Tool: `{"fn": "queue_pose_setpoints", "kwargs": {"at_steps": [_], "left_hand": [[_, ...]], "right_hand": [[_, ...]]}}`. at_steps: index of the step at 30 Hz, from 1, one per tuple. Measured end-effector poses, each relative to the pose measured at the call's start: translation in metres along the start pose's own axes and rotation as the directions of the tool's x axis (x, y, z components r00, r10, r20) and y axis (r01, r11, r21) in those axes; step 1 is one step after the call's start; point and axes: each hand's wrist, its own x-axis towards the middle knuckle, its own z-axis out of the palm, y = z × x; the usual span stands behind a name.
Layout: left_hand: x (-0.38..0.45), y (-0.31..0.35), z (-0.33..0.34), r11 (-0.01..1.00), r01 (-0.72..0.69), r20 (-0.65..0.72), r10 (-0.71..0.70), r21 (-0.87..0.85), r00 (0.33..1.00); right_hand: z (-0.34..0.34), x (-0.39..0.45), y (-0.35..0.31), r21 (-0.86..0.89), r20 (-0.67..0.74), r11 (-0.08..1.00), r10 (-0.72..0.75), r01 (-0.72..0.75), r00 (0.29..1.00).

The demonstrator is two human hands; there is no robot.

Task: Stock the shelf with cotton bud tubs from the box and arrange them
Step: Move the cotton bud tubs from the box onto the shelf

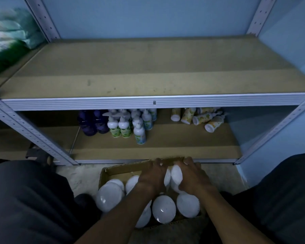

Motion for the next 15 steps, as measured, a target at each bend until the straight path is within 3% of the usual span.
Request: {"fn": "queue_pose_setpoints", "kwargs": {"at_steps": [7,15], "left_hand": [[-0.033,0.012,-0.084,0.995,-0.097,-0.140,0.095,-0.011,0.986],[-0.102,0.043,-0.191,0.978,-0.206,-0.312,0.184,-0.038,0.932]], "right_hand": [[-0.080,-0.034,-0.004,0.076,-0.068,0.995,-0.058,0.063,0.996],[-0.193,-0.104,-0.011,0.114,-0.242,0.987,-0.084,0.114,0.967]]}}
